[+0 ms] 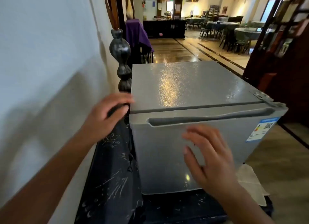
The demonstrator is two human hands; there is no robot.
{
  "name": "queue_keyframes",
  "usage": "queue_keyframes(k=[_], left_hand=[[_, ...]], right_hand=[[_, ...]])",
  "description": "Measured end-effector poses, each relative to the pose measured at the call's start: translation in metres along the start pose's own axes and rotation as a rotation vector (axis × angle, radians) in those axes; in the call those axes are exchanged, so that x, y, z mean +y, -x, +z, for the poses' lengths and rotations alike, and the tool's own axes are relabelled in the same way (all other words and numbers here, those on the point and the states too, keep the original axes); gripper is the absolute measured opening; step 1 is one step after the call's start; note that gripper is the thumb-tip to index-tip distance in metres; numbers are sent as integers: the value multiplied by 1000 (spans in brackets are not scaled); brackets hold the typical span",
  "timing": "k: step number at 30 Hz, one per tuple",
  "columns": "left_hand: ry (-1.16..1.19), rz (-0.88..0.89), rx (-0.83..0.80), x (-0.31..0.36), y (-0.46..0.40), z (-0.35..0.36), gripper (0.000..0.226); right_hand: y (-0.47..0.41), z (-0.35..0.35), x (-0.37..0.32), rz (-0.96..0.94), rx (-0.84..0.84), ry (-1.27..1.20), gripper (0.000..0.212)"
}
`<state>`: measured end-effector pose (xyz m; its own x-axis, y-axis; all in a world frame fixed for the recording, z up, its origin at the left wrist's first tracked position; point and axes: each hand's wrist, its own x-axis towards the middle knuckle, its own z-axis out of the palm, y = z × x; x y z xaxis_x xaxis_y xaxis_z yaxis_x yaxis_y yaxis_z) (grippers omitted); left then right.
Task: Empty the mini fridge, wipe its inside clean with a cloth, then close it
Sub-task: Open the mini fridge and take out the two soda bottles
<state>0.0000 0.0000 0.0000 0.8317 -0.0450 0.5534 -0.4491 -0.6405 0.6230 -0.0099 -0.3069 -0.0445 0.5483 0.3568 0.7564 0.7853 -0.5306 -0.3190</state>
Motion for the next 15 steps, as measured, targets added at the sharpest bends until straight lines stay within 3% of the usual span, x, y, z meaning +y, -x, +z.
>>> queue_keyframes(k=[2,7,11,15], left_hand=[[-157,62,-79,-5,-42,5,28],[-228,-14,-421,-19,-110,33,40],[-303,-46,-546,-24,-125,44,44],[-321,-59,-575,-21,-125,44,41]], right_hand=[[-26,7,-1,-69,34,127,37],[-44,39,15,-144,-213,221,60],[-45,46,17,-141,-299,393,61],[-46,51,14,-123,-279,420,53]])
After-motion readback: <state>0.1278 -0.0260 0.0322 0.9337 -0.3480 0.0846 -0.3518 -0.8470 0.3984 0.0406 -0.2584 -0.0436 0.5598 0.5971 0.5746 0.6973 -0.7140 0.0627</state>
